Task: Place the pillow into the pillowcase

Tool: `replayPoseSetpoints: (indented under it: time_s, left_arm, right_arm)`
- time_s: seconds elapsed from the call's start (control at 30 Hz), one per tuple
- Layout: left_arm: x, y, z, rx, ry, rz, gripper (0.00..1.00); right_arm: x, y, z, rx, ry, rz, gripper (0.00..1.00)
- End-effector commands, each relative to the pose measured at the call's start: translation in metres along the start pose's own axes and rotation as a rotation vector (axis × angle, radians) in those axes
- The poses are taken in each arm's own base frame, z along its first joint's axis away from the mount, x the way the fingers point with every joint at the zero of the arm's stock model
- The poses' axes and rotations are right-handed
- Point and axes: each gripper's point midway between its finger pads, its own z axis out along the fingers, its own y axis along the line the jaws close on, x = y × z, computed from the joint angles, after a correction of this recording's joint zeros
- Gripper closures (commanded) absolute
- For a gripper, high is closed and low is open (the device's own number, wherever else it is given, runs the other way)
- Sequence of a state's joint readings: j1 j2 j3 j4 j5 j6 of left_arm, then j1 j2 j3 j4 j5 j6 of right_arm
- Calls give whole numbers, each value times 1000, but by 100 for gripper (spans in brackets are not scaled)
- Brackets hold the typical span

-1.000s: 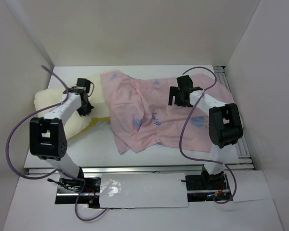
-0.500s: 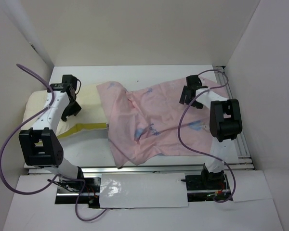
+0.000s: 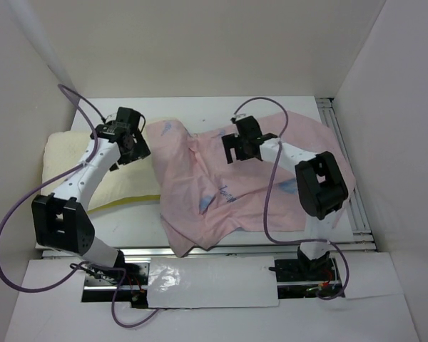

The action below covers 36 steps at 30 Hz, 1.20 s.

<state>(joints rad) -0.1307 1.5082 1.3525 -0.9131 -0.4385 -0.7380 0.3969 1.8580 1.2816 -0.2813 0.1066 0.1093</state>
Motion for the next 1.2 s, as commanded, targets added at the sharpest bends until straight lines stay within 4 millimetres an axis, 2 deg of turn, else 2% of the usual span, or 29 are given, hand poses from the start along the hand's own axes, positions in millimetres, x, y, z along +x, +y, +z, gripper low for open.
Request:
replayPoseSetpoints:
  time_s: [0.0,0.03,0.07,0.1,0.2,0.27,0.3,0.37,0.43,0.47,0.5,0.57,0.6,0.63,0.73,0.77,0.83,0.87,0.93,0.97,1.03,1.07,1.17]
  left_arm:
    - [-8,-33,-8,126,-58,56,0]
    - [-4,-37,-8,129,-52,81,0]
    - [-8,-36,-6,111,-65,80,0]
    - [-5,-40,-8,119,-65,91,0]
    - [-2,-46,-6,133,-57,100,0]
    - [0,-55,-10,155,-66,114,0]
    - [0,-58,-10,170,-68,111,0]
    - [1,-66,-13,191,-79,131,0]
    - [3,-69,-15,196,-79,139,0]
    - [2,-68,-14,189,-84,138,0]
    - [1,-67,-17,194,-92,143,0]
    - [-2,-65,-20,189,-106,138,0]
    - [-2,-63,-17,181,-112,137,0]
    - [-2,-63,-17,181,-112,137,0]
    - [-2,-60,-18,174,-120,145,0]
    - [-5,-58,-20,171,-132,140,0]
    - [-8,-58,-20,168,-144,135,0]
    - [-8,-58,-20,168,-144,135,0]
    - [-8,-61,-21,182,-144,132,0]
    - [-4,-61,-19,187,-131,146,0]
    - [-6,-67,-16,203,-137,152,0]
    - [-3,-69,-14,205,-126,166,0]
    - [0,-76,-5,215,-115,210,0]
  right_arm:
    - [-20,62,7,-172,-57,-131,4]
    - [-14,67,18,-164,-37,-132,4]
    - [-14,69,23,-150,-37,-140,4]
    - [-13,80,30,-152,-32,-157,3]
    - [-20,99,42,-173,-57,-142,3]
    - [-15,101,58,-162,-41,-99,3]
    - [-22,102,61,-154,-52,-85,1]
    - [-11,95,77,-101,-28,-56,3]
    - [-8,78,85,12,-25,-4,8]
    - [0,72,90,52,4,1,13]
    - [6,63,92,107,13,26,33]
    - [13,48,94,161,36,47,61]
    - [18,34,95,209,44,77,73]
    - [18,21,95,242,49,102,100]
    - [29,-5,92,303,100,145,100]
    - [33,-23,92,337,115,162,100]
    - [32,-43,86,395,106,211,100]
    - [37,-62,84,421,119,237,100]
    - [28,-83,77,442,100,277,100]
    - [31,-106,75,475,116,311,100]
    - [27,-130,69,516,120,343,100]
    - [19,-151,66,545,104,365,100]
    - [10,-177,58,549,83,364,100]
